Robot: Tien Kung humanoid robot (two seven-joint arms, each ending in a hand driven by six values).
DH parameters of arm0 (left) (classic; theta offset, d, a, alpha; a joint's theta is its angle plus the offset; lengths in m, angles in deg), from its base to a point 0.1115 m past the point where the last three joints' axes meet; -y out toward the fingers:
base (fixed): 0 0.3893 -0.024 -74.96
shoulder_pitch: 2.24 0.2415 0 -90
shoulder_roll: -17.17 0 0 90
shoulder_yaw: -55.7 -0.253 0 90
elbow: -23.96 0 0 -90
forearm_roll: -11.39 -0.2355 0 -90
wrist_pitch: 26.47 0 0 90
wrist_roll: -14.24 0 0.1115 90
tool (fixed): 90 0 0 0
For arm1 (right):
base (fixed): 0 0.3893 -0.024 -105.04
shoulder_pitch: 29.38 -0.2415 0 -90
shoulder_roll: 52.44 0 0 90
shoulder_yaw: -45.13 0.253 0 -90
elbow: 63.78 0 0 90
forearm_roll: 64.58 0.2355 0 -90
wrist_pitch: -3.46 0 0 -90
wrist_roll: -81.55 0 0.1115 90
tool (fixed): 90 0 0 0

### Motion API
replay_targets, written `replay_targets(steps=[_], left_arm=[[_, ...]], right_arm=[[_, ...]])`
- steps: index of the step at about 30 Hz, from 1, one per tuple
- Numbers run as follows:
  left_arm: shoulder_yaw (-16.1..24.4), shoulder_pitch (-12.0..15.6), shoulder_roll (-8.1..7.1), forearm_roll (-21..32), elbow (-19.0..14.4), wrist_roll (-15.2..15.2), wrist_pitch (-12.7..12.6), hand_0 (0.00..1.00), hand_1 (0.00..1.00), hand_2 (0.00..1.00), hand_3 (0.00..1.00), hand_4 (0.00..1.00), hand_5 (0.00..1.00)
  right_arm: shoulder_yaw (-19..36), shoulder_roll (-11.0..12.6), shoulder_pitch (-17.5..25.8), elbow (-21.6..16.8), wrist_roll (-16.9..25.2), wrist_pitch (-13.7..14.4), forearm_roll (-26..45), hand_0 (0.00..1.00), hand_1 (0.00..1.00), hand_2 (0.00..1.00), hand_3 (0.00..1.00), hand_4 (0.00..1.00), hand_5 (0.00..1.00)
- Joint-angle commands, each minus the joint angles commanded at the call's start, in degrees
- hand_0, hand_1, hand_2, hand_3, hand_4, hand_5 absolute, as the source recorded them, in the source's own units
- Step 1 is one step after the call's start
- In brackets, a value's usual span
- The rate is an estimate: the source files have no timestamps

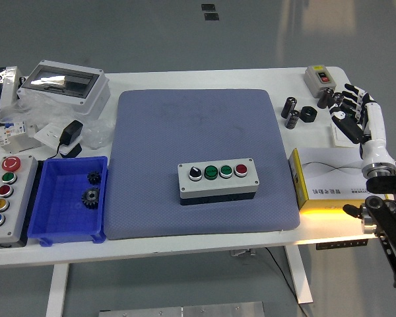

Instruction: Pick up the button,place it on the desk,press the button,press the button

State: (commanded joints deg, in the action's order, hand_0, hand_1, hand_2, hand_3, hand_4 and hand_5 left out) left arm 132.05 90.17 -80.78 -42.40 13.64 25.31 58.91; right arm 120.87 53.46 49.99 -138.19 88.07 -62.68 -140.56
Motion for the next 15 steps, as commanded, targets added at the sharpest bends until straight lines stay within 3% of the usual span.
replay_targets(steps=[15], left_arm=[[-0.03,0.20,0.17,0.09,0.00,0.17,0.03,0.656,0.629,0.620,0.697,0.814,0.249]], right_arm=[[2.18,0.02,0.90,0.38,1.05,-0.96,3.45,0.775,0.834,0.819,0.849,0.687,0.390]])
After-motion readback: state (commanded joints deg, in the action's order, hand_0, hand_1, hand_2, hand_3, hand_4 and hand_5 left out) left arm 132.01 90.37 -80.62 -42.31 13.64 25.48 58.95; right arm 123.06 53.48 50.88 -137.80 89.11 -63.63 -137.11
